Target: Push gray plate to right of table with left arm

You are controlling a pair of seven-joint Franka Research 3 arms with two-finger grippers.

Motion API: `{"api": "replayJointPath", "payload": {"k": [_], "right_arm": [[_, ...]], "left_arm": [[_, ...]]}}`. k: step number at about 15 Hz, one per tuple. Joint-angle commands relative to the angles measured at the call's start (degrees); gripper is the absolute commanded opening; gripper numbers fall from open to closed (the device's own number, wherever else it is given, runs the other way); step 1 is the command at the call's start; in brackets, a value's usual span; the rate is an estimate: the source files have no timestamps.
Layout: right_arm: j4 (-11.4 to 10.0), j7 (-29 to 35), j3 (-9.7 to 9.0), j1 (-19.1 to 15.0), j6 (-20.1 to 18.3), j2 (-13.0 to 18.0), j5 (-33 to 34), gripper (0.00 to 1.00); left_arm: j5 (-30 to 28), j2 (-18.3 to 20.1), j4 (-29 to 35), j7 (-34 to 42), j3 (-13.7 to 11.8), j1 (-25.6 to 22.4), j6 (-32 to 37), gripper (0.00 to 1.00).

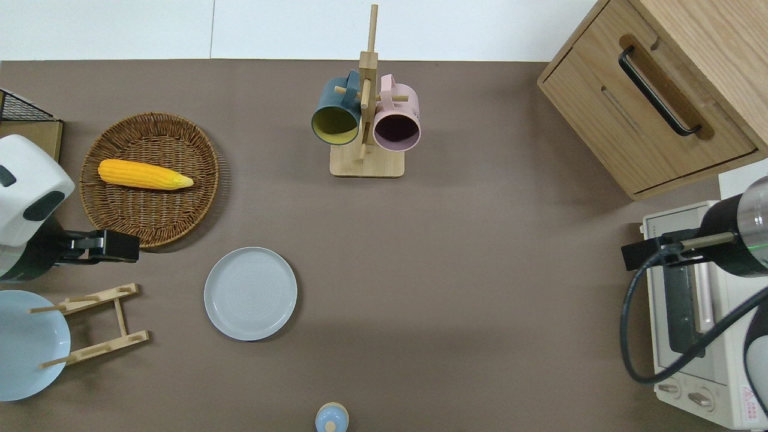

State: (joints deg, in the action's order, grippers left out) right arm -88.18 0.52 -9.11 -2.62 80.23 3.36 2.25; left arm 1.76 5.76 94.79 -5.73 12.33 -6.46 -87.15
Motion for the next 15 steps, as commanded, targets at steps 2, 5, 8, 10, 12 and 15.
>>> {"api": "replayJointPath", "payload": {"k": [2,5,8,10,12,15], "right_arm": [[-0.2,-0.4,-0.3,-0.5,-0.7,0.6,-0.1,0.996],[-0.2,-0.4,-0.3,-0.5,-0.7,0.6,-0.1,0.996],[-0.2,-0.4,-0.3,-0.5,-0.7,0.6,0.0,0.996],[-0.2,-0.4,-0.3,-0.5,-0.7,0.6,0.0,0.996],[-0.2,-0.4,-0.3,-0.5,-0.7,0.6,0.0,0.996],[-0.2,-0.4,-0.3,-0.5,-0.7,0.6,0.0,0.996]], "left_arm": [[-0.1,-0.4,-1.2,-0.3,-0.1,-0.8,1.3,0.99],[0.0,-0.4,-1.2,-0.2,-0.1,-1.0,1.1,0.99],[-0.1,-0.3,-1.2,-0.4,0.0,-0.9,1.5,0.99],[-0.6,-0.3,-1.2,-0.5,0.4,-0.5,1.3,0.99],[-0.6,-0.1,-1.0,-0.4,0.8,-0.1,1.6,0.99],[-0.6,-0.1,-1.0,-0.2,0.9,-0.2,1.4,0.99]]}}
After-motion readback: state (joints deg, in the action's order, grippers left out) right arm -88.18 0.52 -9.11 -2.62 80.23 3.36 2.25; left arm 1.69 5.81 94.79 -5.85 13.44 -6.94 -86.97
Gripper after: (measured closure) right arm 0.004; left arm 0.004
